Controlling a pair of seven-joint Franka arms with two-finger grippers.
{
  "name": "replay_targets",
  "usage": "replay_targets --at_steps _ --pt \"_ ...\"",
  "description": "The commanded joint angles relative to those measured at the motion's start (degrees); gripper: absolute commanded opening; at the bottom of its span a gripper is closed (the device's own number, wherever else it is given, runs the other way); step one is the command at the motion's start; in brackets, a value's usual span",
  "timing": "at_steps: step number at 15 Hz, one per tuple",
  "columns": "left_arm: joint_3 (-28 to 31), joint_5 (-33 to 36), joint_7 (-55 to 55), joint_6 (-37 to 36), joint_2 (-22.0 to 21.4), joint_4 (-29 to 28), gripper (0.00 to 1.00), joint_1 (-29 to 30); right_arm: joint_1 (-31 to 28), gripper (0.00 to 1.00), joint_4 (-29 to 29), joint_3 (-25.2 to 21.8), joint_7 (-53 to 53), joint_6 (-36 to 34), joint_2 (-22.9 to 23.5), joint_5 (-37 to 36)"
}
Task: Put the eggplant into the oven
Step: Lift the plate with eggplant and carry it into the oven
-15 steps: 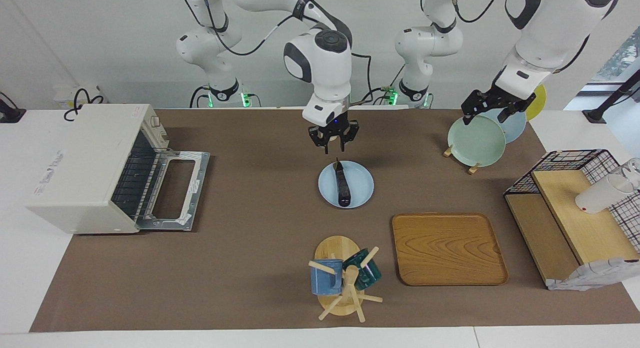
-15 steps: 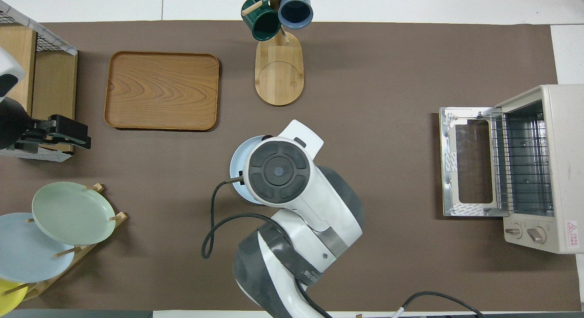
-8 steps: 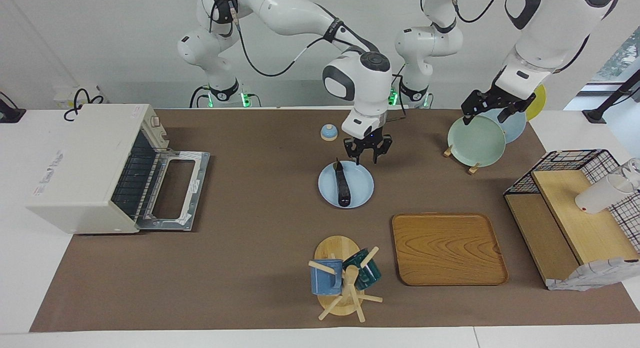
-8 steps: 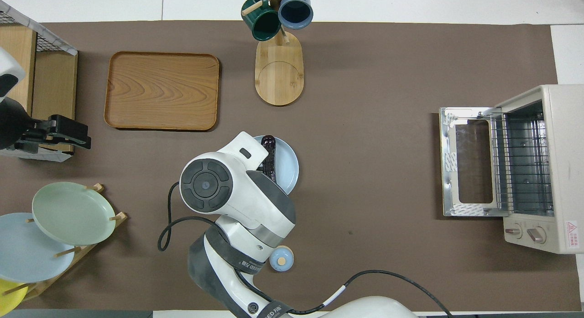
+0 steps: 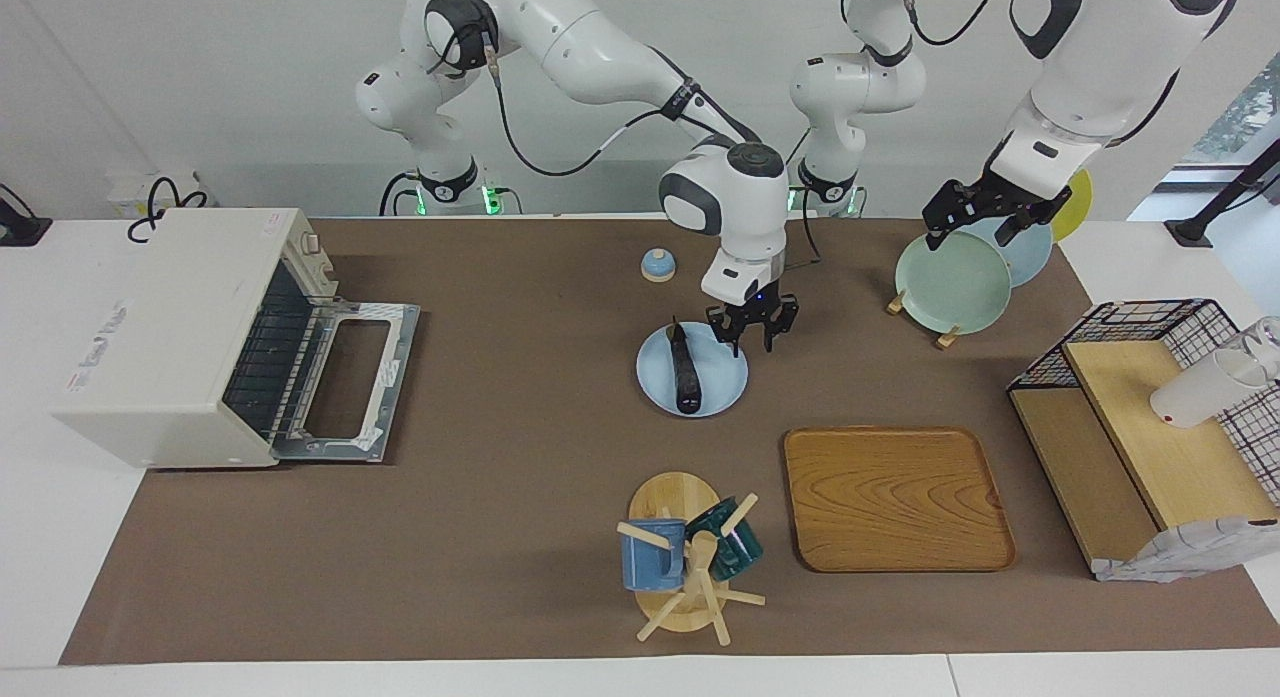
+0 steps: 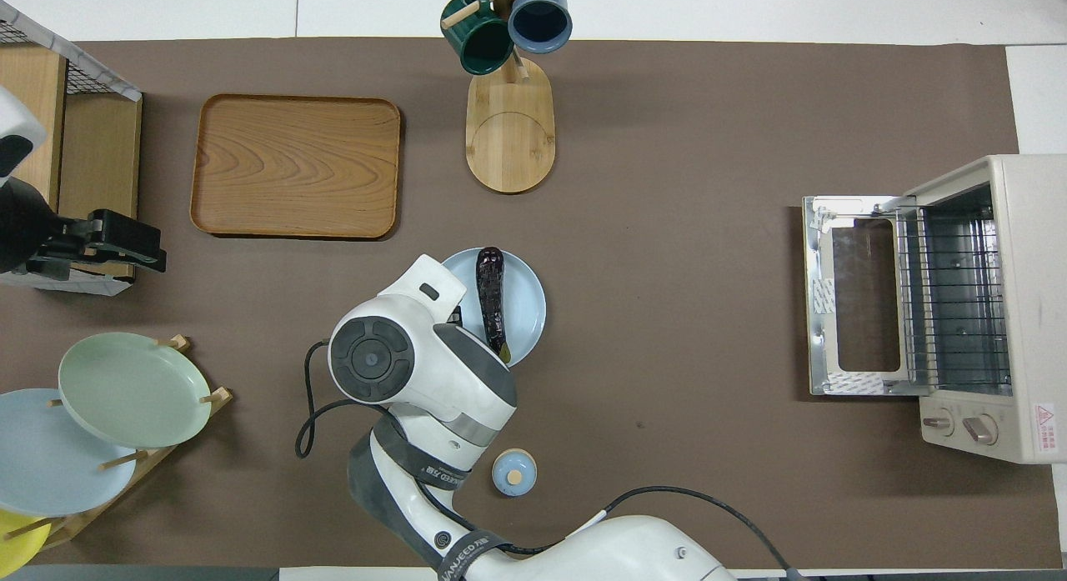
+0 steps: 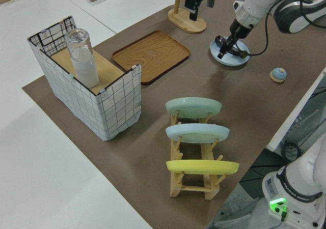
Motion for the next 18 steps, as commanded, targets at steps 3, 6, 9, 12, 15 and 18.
replay_targets --at_steps 3,6,9,12,15,18 --pt "-0.35 -0.40 0.79 0.40 -0.35 -0.40 1.00 0.95 1.84 0.40 -1.28 -0.34 2.19 1.19 1.42 -3.20" --pt "-0.35 -0.40 0.70 0.40 -0.35 -0.40 1.00 0.95 1.58 0.21 -2.59 -0.34 2.19 1.45 1.42 -5.05" --pt "-0.35 -0.40 0.70 0.40 -0.35 -0.40 1.00 0.95 1.76 0.00 -3.30 -0.34 2.01 1.02 1.33 -7.15" --pt "-0.35 -0.40 0.70 0.40 -0.35 -0.40 1.00 0.95 1.50 0.00 -1.90 -0.25 1.49 -3.89 0.63 -13.48" --pt "-0.35 -0.40 0.70 0.40 -0.35 -0.40 1.00 0.95 0.88 0.00 -1.63 -0.86 0.26 -9.68 -1.48 -15.59" --pt "-0.35 -0.40 0.70 0.40 -0.35 -0.40 1.00 0.95 -2.54 0.00 -2.60 -1.13 -3.07 -16.63 -5.25 -17.36"
